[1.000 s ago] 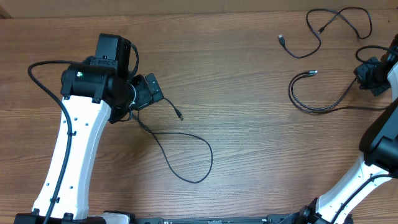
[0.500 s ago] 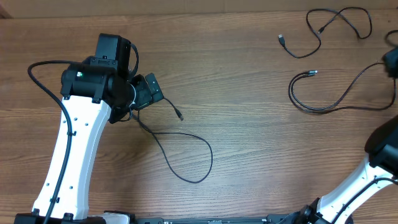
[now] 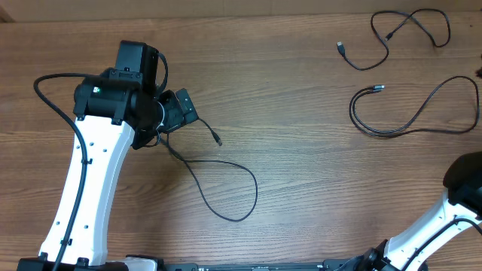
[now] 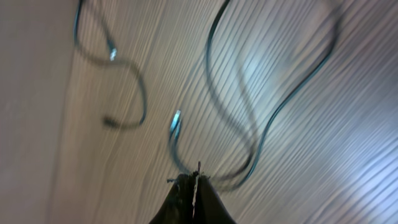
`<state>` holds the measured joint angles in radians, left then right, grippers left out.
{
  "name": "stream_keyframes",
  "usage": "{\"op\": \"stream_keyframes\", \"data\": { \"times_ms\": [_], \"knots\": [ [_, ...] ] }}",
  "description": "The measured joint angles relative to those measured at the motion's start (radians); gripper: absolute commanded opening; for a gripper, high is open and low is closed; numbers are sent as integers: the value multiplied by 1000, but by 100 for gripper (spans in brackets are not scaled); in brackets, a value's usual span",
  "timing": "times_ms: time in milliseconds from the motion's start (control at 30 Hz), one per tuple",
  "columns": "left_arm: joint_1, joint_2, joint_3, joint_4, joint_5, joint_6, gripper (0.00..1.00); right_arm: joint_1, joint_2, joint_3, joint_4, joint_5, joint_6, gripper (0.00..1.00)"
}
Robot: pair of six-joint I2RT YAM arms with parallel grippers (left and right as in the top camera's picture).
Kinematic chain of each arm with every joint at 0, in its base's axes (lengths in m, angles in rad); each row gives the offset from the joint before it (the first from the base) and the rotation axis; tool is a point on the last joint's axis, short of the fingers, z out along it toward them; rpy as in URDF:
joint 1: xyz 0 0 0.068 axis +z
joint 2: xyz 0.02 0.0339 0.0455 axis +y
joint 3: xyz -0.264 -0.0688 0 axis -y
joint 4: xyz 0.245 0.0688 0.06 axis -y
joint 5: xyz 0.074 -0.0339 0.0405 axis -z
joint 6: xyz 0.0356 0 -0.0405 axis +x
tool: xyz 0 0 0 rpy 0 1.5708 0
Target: Untangle cables
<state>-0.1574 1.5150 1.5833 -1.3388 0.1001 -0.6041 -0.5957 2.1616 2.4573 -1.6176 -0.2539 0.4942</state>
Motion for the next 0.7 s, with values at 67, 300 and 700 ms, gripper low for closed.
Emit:
{"op": "stream_keyframes", "data": {
  "times_ms": [67, 300, 700],
  "knots": [
    [0, 0, 0, 0, 0, 0, 99, 0, 0, 0, -30, -61, 4, 4],
    [0, 0, 0, 0, 0, 0, 99, 1, 0, 0, -71, -144, 8, 16],
    [0, 0, 0, 0, 0, 0, 100, 5, 0, 0, -77, -157, -53, 89]
  ]
}}
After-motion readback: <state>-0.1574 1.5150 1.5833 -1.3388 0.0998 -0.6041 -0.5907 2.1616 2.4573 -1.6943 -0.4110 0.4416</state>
